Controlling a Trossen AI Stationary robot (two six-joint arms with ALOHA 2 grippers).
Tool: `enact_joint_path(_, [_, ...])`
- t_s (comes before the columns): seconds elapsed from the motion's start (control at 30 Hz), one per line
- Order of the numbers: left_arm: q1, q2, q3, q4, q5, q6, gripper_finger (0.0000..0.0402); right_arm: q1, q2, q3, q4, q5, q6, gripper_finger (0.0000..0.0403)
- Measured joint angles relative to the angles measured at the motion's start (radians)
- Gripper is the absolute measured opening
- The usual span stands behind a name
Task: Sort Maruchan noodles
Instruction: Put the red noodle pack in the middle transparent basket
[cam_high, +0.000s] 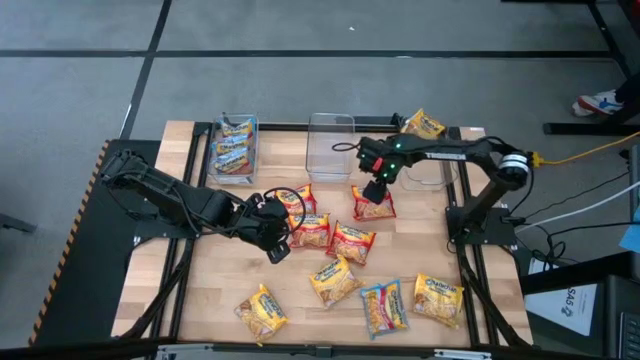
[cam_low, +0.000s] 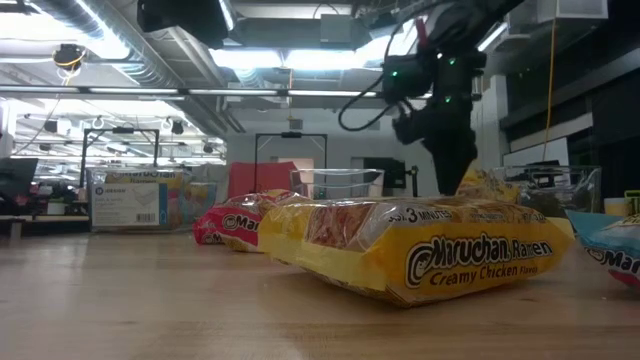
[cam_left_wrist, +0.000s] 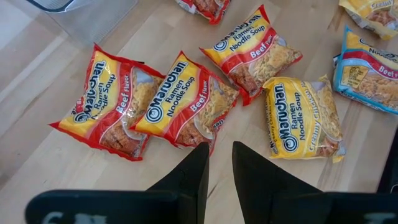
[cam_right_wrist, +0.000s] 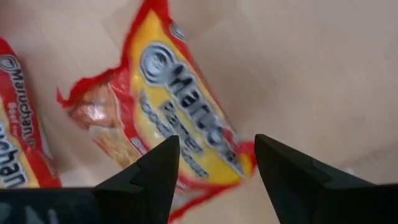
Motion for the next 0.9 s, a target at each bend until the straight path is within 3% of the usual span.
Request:
enact_joint_path(0.13, [0.000, 0.000, 0.000, 0.000, 0.000, 0.000, 0.0065, 0.014, 0.048, 0.000, 0.026, -0.076, -0.001, 0.0214])
enact_joint_path(0.3, [0.000, 0.000, 0.000, 0.000, 0.001, 0.000, 0.0065, 0.033, 0.106, 0.000, 0.024, -0.075, 0.004, 0.0204])
enact_joint_path(0.43, [0.000, 0.000, 0.000, 0.000, 0.002, 0.000, 0.0065, 0.044, 0.106, 0.000, 0.020, -0.093, 0.010, 0.0152])
enact_joint_path(0.67, [0.000, 0.000, 0.000, -0.001, 0.000, 0.000, 0.0065, 0.044, 0.061, 0.000, -0.003, -0.156, 0.049, 0.0015])
enact_joint_path(0.9, [0.000, 0.000, 0.000, -0.002, -0.001, 0.000, 0.0065, 0.044, -0.041, 0.012, -0.071, -0.172, 0.084, 0.0004])
